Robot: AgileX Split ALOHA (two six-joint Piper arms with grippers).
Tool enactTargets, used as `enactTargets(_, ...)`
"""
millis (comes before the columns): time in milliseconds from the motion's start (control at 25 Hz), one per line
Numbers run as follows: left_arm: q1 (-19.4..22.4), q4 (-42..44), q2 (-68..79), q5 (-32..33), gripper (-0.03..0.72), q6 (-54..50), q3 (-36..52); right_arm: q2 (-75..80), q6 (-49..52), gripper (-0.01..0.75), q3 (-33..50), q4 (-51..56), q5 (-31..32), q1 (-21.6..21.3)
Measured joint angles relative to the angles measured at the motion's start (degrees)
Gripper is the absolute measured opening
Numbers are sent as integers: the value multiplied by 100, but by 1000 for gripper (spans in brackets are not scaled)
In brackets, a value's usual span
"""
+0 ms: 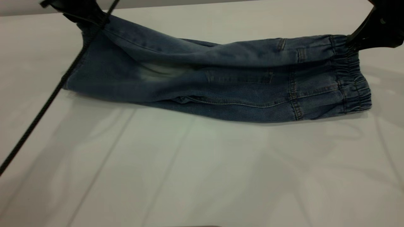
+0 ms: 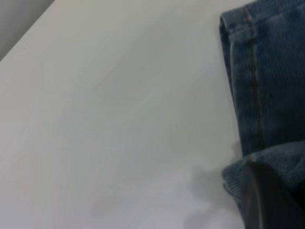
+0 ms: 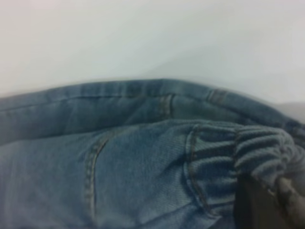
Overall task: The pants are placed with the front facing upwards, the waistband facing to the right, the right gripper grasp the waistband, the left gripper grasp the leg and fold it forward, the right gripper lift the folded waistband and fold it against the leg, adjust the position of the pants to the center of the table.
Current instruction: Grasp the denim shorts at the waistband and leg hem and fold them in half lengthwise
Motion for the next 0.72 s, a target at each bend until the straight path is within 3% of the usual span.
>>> enactTargets(480, 0, 4, 290, -174, 27, -5, -244, 0, -4, 40, 0, 13, -31, 0)
enactTargets(720, 0, 11, 405, -185, 70, -15, -244, 0, -61, 41, 0, 13, -31, 0)
